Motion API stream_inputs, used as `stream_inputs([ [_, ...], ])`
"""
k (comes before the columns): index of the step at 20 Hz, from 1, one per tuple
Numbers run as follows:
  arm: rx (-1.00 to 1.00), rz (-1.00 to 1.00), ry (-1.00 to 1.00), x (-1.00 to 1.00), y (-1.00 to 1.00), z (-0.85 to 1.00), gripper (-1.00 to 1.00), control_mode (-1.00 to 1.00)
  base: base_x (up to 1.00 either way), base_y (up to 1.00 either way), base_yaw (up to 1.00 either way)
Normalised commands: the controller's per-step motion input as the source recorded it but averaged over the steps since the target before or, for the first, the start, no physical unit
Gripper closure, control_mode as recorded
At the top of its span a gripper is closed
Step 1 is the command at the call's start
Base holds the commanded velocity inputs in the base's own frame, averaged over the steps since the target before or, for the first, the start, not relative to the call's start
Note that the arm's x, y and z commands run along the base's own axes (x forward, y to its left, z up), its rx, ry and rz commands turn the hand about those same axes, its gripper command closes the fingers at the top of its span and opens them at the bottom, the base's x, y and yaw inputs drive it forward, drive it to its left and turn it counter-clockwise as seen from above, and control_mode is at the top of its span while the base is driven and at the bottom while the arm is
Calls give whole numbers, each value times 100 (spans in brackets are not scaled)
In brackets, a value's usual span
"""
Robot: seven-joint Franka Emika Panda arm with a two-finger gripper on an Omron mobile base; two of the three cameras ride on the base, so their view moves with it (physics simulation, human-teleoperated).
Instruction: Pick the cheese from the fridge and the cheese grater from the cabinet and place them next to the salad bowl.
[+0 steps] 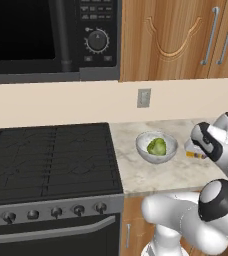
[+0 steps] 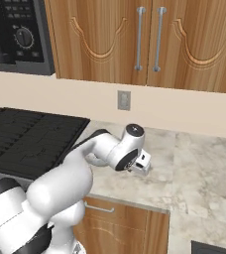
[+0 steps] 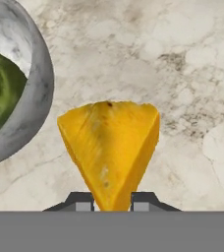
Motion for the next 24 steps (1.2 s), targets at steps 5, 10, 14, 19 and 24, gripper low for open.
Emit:
stream_inputs([
  [5, 0, 0, 0, 6, -8, -23, 100, -100, 0, 0, 0],
  [10, 1, 0, 0, 4, -5, -21, 100, -100, 0, 0, 0],
  [14, 3, 0, 0, 10, 0, -15, 100, -100, 0, 0, 0],
  [19, 3, 0, 0, 6, 0, -10, 100, -100, 0, 0, 0],
  [24, 0, 0, 0, 14, 0, -13, 100, -100, 0, 0, 0],
])
